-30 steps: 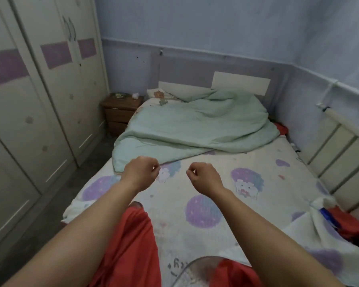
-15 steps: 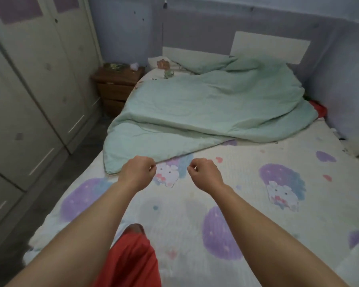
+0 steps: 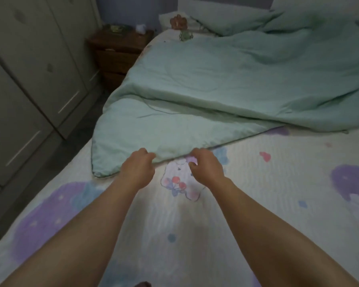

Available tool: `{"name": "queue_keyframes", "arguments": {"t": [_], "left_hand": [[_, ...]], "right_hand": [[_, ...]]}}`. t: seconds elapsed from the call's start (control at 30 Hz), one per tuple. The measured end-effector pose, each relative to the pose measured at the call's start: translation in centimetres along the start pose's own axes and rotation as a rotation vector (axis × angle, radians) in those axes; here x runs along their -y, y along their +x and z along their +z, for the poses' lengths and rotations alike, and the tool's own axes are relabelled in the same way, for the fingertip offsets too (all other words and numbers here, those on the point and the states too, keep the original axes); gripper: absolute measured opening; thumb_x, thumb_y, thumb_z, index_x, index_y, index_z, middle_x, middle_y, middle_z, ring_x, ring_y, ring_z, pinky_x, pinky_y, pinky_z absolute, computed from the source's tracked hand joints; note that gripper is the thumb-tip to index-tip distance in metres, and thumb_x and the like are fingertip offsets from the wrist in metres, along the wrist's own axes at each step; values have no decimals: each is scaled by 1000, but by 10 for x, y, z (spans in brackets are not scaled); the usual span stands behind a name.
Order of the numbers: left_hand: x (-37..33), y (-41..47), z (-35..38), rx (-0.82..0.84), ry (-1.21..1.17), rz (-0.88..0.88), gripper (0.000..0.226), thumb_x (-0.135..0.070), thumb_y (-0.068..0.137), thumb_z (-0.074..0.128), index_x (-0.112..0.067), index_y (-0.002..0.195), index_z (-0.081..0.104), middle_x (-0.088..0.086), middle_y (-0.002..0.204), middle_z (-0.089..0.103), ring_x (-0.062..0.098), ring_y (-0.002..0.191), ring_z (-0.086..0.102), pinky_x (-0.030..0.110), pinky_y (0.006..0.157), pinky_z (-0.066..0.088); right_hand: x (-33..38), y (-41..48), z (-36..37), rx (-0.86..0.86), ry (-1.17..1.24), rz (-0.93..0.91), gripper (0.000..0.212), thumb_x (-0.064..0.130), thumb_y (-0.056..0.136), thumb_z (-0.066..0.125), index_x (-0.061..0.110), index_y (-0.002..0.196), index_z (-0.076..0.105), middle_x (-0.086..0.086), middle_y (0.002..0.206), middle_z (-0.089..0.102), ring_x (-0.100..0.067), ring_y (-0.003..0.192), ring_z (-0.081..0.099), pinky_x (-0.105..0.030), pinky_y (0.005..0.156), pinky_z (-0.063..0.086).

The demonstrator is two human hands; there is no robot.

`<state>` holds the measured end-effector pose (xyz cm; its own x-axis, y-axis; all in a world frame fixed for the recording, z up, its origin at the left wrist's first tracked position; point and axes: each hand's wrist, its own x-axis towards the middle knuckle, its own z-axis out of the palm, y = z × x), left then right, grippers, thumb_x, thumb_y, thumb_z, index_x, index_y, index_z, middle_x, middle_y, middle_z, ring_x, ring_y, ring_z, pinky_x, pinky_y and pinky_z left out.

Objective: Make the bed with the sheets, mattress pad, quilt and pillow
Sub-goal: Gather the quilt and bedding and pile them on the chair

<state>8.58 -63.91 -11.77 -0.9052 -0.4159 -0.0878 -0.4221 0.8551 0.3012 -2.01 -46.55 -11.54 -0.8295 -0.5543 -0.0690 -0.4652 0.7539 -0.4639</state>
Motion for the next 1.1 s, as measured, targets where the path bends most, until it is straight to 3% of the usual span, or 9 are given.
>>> {"name": "queue_keyframes", "arguments": {"t": [0.23, 0.3, 0.37, 0.47, 0.63, 0.73, 0.83, 0.9, 1.1], "left_hand": [[34, 33, 36, 42, 318, -60, 74, -22, 91, 51, -19, 151, 9, 12, 156, 13, 28, 141, 21, 38, 112, 21], [46, 42, 43, 20, 374, -82, 65, -22, 91, 49, -17, 149, 18, 10, 144, 36, 26, 130, 39, 38, 109, 24], [51, 47, 48, -12, 392, -52, 37, -12, 90, 46, -14, 126, 51, 9, 119, 56, 28, 109, 56, 36, 99, 36], [46, 43, 53, -60, 215, -2, 14, -12, 91, 46, -6, 93, 59, 16, 99, 59, 32, 94, 59, 36, 74, 43], [45, 18, 39, -75, -40, 135, 30, -30, 79, 31, -9, 77, 53, 16, 86, 61, 32, 85, 59, 37, 68, 40], [44, 2, 18, -45, -59, 131, 24, -32, 77, 27, -16, 70, 44, 12, 79, 61, 31, 79, 59, 35, 64, 39], [34, -14, -6, -49, -33, 106, 23, -26, 89, 35, -17, 70, 43, 8, 73, 58, 30, 73, 57, 33, 60, 36], [23, -29, -23, -64, -47, 82, 24, -19, 91, 41, -18, 67, 41, 7, 70, 55, 29, 70, 55, 32, 59, 34], [-31, -89, -73, -76, -120, 98, 19, -18, 90, 41, -14, 71, 43, 17, 82, 61, 34, 77, 54, 33, 61, 32]], "right_hand": [[-16, 43, 53, -34, -239, -148, 65, 15, 83, 62, 17, 141, 33, -4, 150, 29, -26, 138, 26, -35, 107, 28], [-19, 51, 64, -6, -292, -161, 78, 20, 84, 66, 19, 147, 22, -3, 157, 16, -26, 145, 14, -38, 114, 19], [-21, 56, 74, -1, -341, -180, 84, 22, 83, 68, 21, 150, 17, -2, 159, 12, -26, 146, 10, -39, 116, 16], [-22, 57, 80, -56, -363, -208, 87, 14, 82, 66, 22, 151, 13, -1, 159, 12, -27, 146, 12, -41, 116, 18], [-23, 53, 58, -59, -381, -198, 46, 11, 90, 50, 24, 134, 46, -1, 160, 14, -27, 148, 6, -44, 118, 8], [-22, 39, 37, 9, -422, -171, 26, 13, 93, 45, 21, 116, 54, -9, 131, 55, -26, 136, 36, -44, 118, 1], [-9, 10, 13, 34, -302, -99, 23, 5, 91, 40, 13, 112, 46, -15, 99, 63, -34, 95, 56, -40, 95, 34], [3, -7, -8, 0, -257, -66, 21, 5, 91, 40, 9, 111, 44, -20, 99, 61, -36, 83, 54, -35, 67, 33], [12, -67, -80, 11, -256, -45, 17, 13, 92, 44, 9, 109, 44, -23, 104, 59, -40, 93, 56, -35, 65, 31]]}}
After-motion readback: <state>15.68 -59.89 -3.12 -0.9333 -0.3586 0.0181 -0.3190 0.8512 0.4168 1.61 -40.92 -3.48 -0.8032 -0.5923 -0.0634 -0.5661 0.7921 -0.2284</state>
